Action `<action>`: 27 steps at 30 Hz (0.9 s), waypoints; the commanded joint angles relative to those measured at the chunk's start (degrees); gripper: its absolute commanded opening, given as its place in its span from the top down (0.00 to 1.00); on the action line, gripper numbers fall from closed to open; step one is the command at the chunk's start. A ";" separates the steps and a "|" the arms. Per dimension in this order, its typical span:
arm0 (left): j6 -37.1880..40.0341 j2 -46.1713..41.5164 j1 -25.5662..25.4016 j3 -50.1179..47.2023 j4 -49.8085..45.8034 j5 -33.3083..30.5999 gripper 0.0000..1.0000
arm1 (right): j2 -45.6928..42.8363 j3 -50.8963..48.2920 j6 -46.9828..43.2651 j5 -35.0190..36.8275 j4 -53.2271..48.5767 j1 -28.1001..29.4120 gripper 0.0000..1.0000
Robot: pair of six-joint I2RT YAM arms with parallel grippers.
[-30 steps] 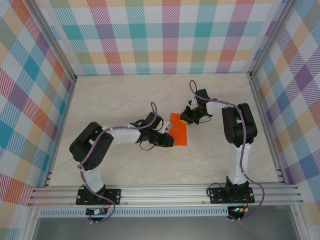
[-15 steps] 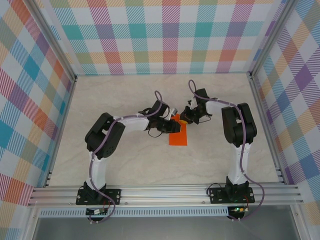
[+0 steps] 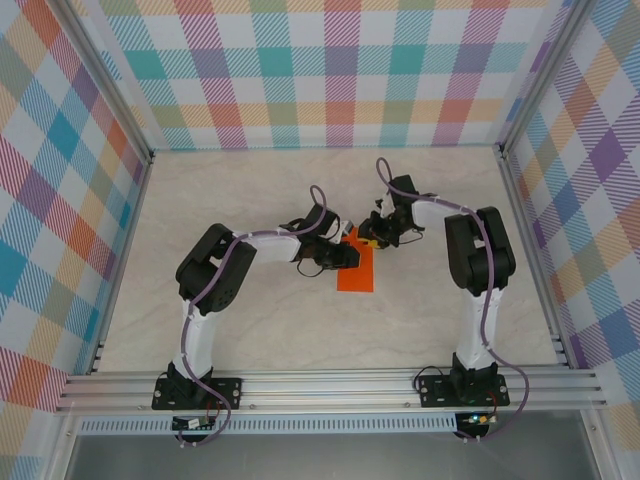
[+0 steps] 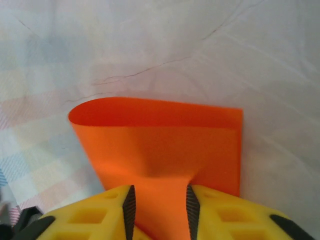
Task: Fold a paper plane with a square sheet of paper (fold left side to right side)
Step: Hold the square sheet of paper at the center of the table.
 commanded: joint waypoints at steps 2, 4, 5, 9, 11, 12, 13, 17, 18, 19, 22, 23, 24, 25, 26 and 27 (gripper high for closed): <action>-0.87 0.47 -0.57 -1.81 -0.19 -0.64 0.76 | -9.03 0.29 -3.92 4.42 -5.66 -0.52 0.61; -0.87 0.58 -0.67 -1.56 -0.38 -0.85 0.76 | -12.23 -3.06 -4.39 5.14 -6.08 -0.52 0.68; -0.95 0.50 -0.67 -1.54 -0.58 -0.98 0.76 | -13.65 -5.02 -4.18 4.77 -5.45 -0.52 0.73; -0.94 -0.02 -0.78 -1.58 -0.92 -1.43 0.76 | -18.98 -17.38 -0.33 -1.93 2.10 0.44 0.87; -0.89 -0.36 -0.85 -1.50 -1.38 -1.83 0.76 | -19.51 -21.81 1.12 -4.77 5.38 1.98 0.91; -0.87 -0.46 -0.85 -1.51 -1.56 -1.95 0.76 | -19.46 -23.47 1.73 -5.61 6.96 2.68 0.91; -0.75 -0.57 -0.85 -1.48 -1.57 -2.00 0.76 | -19.22 -24.99 2.34 -6.30 8.47 3.43 0.92; -0.78 -0.65 -0.85 -1.59 -1.74 -2.45 0.77 | -16.24 -26.51 3.35 -7.05 10.70 4.84 0.94; -0.83 -0.65 -0.85 -1.50 -1.67 -2.59 0.77 | -15.30 -26.32 3.38 -6.94 10.60 5.06 0.94; -0.86 -0.61 -0.85 -1.36 -1.76 -2.52 0.77 | -14.60 -26.30 3.30 -6.47 10.56 5.24 0.94; -1.17 -0.49 -0.85 -0.83 -1.67 -2.64 0.77 | -13.09 -26.32 2.79 -2.95 8.26 5.30 0.94; -1.28 -0.48 -0.80 -0.48 -1.72 -2.55 0.77 | -12.56 -26.19 2.35 -1.66 7.21 5.28 0.94; -1.32 -0.40 -0.85 -0.10 -1.96 -2.43 0.77 | -12.27 -26.22 2.05 -0.69 6.41 5.28 0.94; -1.39 -0.39 -0.85 0.49 -2.10 -2.17 0.77 | -11.88 -26.19 1.63 0.29 5.54 5.28 0.94; -1.44 -0.34 -0.85 1.00 -2.27 -2.02 0.77 | -11.39 -26.23 1.34 0.94 4.83 5.28 0.94; -1.39 -0.28 -0.85 1.62 -2.55 -2.06 0.76 | -10.89 -26.23 0.95 1.64 4.21 5.26 0.95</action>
